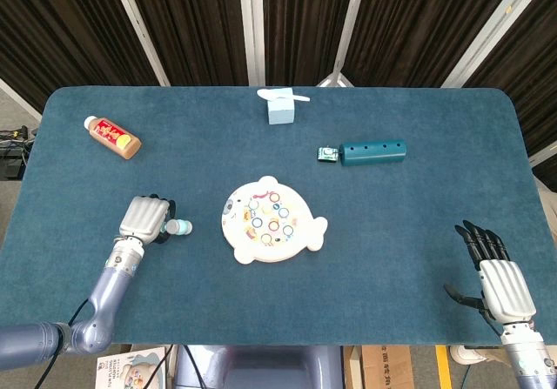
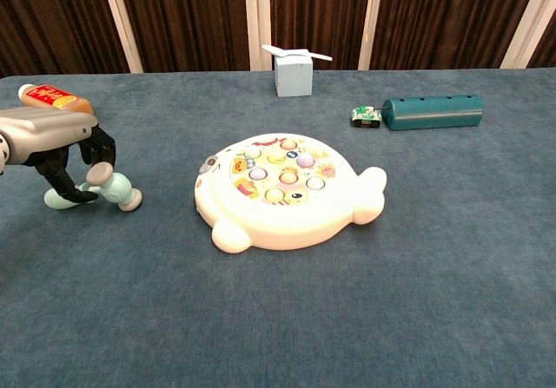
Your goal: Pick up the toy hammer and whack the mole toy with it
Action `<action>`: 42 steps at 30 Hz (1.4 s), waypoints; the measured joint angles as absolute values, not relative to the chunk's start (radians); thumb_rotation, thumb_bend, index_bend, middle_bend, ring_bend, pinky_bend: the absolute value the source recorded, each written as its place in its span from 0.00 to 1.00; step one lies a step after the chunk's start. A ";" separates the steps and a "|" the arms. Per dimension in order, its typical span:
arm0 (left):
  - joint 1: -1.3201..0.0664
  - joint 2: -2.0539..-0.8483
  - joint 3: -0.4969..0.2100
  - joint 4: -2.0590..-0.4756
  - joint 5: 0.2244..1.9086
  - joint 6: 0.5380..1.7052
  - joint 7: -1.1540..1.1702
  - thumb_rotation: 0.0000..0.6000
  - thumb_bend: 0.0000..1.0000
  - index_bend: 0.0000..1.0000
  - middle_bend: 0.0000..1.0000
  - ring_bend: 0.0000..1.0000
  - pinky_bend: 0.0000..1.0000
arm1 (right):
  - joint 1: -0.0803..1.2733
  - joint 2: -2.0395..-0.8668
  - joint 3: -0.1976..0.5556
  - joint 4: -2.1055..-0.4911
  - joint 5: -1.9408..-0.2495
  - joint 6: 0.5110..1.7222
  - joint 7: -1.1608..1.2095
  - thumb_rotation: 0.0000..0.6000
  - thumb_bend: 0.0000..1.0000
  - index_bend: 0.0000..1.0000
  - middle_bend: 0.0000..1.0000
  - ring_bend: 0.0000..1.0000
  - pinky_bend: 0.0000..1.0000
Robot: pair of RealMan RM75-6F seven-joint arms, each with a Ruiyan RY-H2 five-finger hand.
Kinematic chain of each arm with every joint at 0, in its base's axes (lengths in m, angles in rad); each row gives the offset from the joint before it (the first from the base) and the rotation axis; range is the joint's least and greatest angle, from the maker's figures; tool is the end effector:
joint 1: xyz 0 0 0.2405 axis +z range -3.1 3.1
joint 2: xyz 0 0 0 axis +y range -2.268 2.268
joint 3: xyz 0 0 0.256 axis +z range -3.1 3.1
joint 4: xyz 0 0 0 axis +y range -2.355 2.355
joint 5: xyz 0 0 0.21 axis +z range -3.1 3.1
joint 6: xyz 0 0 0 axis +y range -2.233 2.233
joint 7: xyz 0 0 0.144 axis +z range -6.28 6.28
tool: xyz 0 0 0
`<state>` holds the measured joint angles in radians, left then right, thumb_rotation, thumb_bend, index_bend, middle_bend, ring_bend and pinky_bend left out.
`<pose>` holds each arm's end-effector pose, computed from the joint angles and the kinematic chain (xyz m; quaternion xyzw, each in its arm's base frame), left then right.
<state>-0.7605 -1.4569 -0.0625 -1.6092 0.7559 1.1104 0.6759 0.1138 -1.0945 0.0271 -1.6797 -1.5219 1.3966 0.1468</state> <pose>-0.1937 0.3301 0.0095 -0.7338 -0.3729 -0.2304 0.5191 -0.2977 -0.1829 0.1446 0.5888 -0.4622 0.4188 0.5141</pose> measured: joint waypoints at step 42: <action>-0.665 -1.345 -0.088 -1.761 0.895 1.192 0.551 1.00 0.21 0.26 0.19 0.11 0.16 | 0.111 -1.095 0.025 -1.677 -1.528 1.406 0.133 1.00 0.21 0.00 0.00 0.00 0.00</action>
<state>-0.6651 -1.3452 -0.0879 -1.7615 0.8953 1.1923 0.5507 0.1106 -1.0946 0.0252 -1.6773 -1.5276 1.4059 0.1325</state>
